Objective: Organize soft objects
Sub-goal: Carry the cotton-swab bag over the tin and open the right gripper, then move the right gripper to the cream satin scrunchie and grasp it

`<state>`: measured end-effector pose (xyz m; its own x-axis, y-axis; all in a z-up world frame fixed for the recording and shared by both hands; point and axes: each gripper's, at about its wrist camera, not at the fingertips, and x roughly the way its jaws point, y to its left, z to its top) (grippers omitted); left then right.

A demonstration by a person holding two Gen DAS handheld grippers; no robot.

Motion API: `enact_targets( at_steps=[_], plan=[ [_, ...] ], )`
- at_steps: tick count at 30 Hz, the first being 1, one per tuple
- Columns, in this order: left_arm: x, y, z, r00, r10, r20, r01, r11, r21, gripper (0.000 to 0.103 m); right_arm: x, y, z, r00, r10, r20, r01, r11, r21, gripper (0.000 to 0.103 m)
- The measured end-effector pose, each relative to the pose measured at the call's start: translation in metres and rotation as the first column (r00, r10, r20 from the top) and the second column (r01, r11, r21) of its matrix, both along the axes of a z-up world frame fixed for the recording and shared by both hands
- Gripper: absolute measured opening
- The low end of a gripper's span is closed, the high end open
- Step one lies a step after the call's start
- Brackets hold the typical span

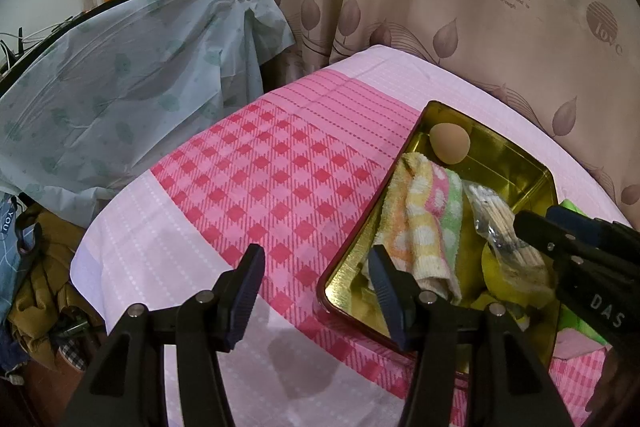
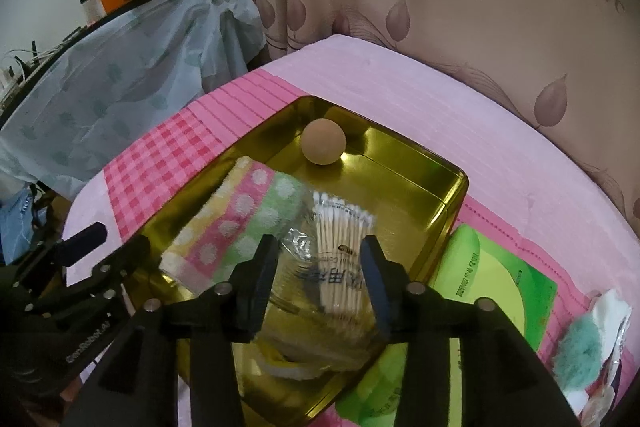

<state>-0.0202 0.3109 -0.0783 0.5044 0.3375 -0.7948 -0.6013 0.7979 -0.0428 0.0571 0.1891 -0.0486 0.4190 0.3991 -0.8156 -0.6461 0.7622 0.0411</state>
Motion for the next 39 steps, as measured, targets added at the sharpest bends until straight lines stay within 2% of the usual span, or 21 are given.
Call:
enact_targets(
  at_steps=[9, 17, 22, 28, 35, 39],
  plan=[
    [-0.001, -0.001, 0.000, 1.000, 0.001, 0.001, -0.002, 1.000, 0.005, 0.055, -0.007, -0.012, 0.007, 1.000, -0.002, 0.021, 0.002, 1.000, 0.001, 0.044],
    [0.002, -0.003, 0.001, 1.000, -0.010, -0.004, 0.010, 1.000, 0.026, 0.055, -0.021, -0.052, 0.015, 0.999, -0.033, 0.042, 0.033, 0.999, 0.014, 0.047],
    [0.001, -0.006, 0.001, 1.000, -0.018, -0.005, 0.018, 0.999, 0.045, 0.055, -0.028, -0.099, 0.020, 0.994, -0.081, 0.079, 0.081, 0.997, -0.002, 0.048],
    [0.001, -0.011, 0.002, 1.000, -0.027, -0.011, 0.028, 0.997, 0.070, 0.055, -0.029, -0.178, 0.019, 0.976, -0.190, 0.109, 0.195, 0.980, -0.039, 0.052],
    [0.001, -0.024, 0.005, 0.998, -0.057, -0.011, 0.058, 0.993, 0.105, 0.055, -0.024, -0.283, 0.004, 0.920, -0.377, 0.104, 0.385, 0.920, -0.071, 0.056],
    [0.003, -0.033, 0.007, 0.996, -0.089, -0.012, 0.090, 0.989, 0.117, 0.055, -0.025, -0.325, -0.010, 0.897, -0.430, 0.102, 0.440, 0.892, -0.108, 0.057]
  ],
)
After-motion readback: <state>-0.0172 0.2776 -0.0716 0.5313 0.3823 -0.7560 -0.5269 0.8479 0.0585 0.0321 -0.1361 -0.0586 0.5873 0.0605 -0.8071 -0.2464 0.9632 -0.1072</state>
